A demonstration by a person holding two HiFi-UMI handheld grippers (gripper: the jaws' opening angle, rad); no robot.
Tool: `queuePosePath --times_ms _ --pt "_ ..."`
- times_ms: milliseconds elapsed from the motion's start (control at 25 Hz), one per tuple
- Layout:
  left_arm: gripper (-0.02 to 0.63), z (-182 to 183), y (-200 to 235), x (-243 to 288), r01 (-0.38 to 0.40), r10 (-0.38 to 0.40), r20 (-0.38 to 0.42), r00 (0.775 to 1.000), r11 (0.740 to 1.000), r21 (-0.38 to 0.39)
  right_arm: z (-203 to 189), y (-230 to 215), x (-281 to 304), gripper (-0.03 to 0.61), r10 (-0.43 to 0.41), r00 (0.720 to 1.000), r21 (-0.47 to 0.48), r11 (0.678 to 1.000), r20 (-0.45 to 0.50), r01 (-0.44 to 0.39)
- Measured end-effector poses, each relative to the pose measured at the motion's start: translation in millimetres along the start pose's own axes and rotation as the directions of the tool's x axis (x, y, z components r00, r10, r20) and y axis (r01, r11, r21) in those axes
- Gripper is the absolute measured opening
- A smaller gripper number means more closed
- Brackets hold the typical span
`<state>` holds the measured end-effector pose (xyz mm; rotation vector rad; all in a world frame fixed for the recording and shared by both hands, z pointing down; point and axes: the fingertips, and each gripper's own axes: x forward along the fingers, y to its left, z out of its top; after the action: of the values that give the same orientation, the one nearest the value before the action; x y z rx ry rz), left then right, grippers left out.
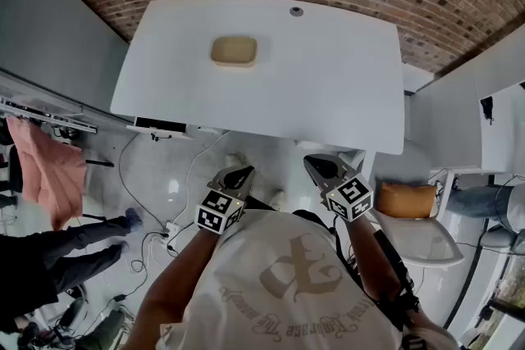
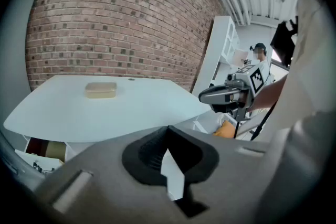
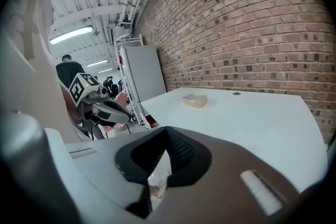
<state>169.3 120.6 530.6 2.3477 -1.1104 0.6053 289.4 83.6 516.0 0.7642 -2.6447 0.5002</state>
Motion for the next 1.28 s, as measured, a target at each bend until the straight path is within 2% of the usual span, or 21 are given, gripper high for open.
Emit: queuePosePath --times_ms 520,1000,1280 --pt "0.003 4.5 -20.8 -8.0 -0.011 0.011 0.003 1.000 1.000 0.019 -0.3 11.7 -16.2 0.008 0.021 0.999 -0.007 1.000 0.029 -0.021" --pt "0.003 0.8 -3.0 -21.7 -0.032 0.032 0.002 0.999 0.999 0.018 7.9 19.6 0.7 0.008 0.021 0.999 -0.010 1.000 0.048 -0.021" --pt "0.003 7.6 20.5 -19.9 0.009 -0.009 -0.001 1.000 0.999 0.034 17.9 16.9 18.4 0.008 -0.017 0.999 -0.013 1.000 0.040 0.017"
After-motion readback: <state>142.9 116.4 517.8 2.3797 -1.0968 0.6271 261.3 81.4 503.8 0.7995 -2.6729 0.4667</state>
